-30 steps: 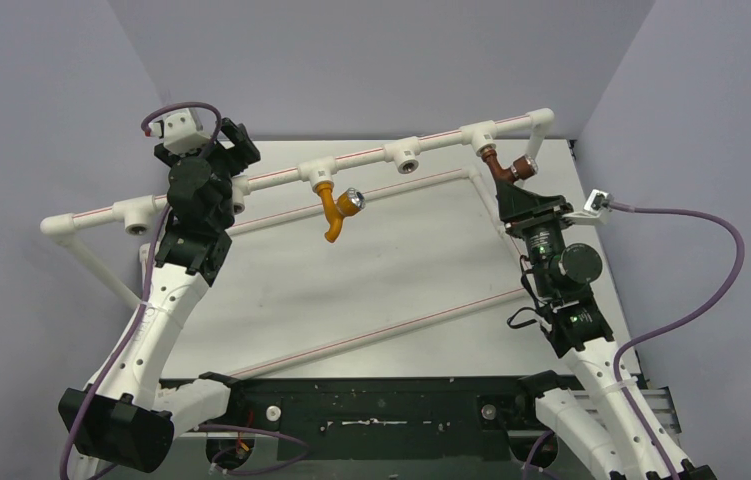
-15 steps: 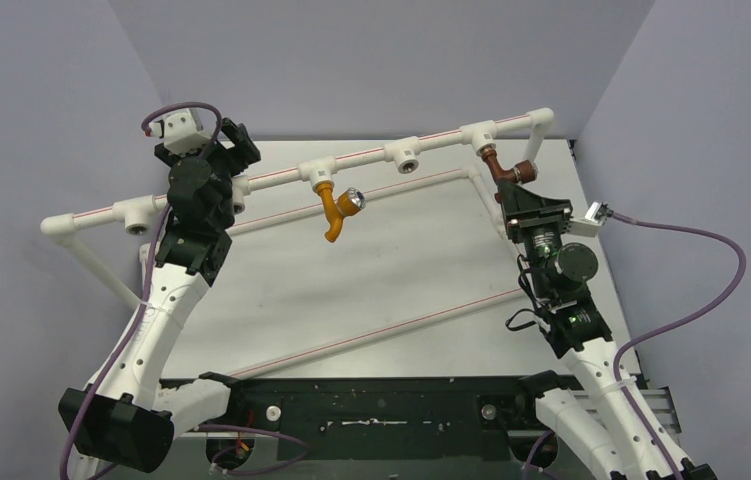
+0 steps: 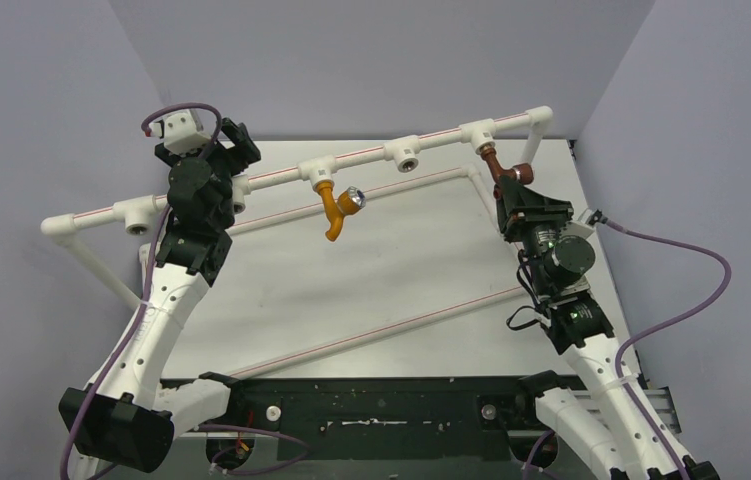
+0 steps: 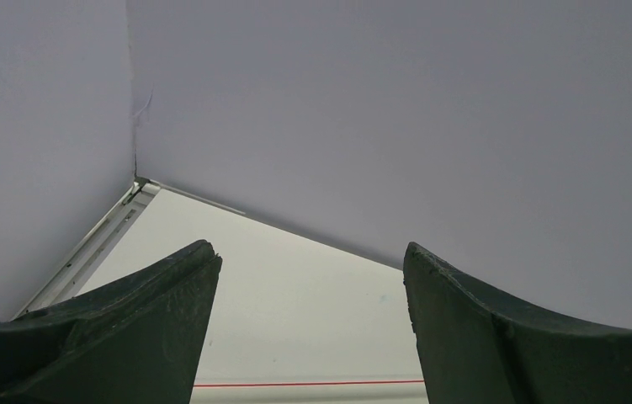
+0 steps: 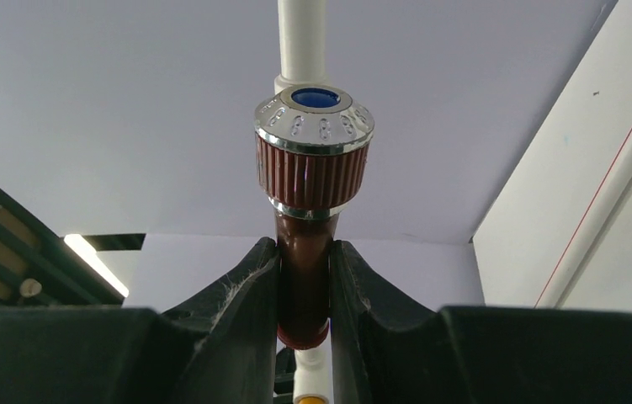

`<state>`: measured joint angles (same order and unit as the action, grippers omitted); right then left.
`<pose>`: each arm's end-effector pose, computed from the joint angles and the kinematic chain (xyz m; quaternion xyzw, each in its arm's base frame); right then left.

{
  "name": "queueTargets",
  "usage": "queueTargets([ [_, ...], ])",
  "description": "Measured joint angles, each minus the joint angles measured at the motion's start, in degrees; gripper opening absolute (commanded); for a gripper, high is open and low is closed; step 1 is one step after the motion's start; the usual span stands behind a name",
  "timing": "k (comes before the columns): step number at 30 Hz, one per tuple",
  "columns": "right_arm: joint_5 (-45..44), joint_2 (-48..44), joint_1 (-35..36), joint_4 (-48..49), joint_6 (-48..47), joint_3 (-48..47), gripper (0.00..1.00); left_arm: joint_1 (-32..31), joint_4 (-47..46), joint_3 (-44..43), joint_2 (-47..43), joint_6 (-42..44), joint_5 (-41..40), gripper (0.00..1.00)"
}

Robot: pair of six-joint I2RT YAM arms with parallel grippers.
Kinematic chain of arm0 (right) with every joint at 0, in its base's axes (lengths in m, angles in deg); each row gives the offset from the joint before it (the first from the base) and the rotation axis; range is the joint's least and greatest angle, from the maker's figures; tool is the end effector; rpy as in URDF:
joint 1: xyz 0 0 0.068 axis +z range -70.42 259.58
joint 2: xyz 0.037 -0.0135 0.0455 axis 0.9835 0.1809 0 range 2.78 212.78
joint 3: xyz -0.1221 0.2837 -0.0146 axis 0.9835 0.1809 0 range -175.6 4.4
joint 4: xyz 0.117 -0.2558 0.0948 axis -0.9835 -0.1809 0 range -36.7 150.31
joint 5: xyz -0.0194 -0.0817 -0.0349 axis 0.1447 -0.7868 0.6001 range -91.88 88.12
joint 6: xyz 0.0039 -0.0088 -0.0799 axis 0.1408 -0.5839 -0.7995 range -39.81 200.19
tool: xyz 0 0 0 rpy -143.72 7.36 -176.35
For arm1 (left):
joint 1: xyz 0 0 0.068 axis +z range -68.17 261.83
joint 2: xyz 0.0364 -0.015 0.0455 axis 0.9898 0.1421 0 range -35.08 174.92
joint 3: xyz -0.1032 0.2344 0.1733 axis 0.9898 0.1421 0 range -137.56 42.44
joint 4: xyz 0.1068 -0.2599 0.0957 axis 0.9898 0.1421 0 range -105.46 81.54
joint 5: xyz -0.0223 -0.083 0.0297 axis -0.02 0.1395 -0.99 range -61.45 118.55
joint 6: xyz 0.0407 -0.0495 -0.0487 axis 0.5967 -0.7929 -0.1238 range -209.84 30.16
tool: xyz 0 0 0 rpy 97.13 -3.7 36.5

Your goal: Install the water faucets

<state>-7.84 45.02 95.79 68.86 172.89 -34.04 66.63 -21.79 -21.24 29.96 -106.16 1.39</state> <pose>0.2184 0.0561 0.3692 0.4486 0.5075 0.5775 0.4558 0.3094 -0.0512 0.4519 -0.1795 0.6552 -0.0419 0.7327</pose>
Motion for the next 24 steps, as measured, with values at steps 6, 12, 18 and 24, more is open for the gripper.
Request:
queueTargets([
  [6,0.3,1.4,0.0,-2.1,7.2,-1.4,0.0,0.2,-1.1,0.4,-0.3,0.0,0.2,0.78],
  [12,0.3,1.4,0.0,-2.9,11.0,-1.4,0.0,0.2,-1.9,0.8,-0.5,0.0,0.4,0.78],
  [18,0.4,1.4,0.0,-3.1,11.8,-1.4,0.14,0.2,-1.9,0.8,-0.5,0.0,0.4,0.78],
  [24,0.3,1.2,0.0,-3.5,12.0,-1.4,0.4,0.2,-1.9,0.9,-0.6,0.0,0.4,0.78],
])
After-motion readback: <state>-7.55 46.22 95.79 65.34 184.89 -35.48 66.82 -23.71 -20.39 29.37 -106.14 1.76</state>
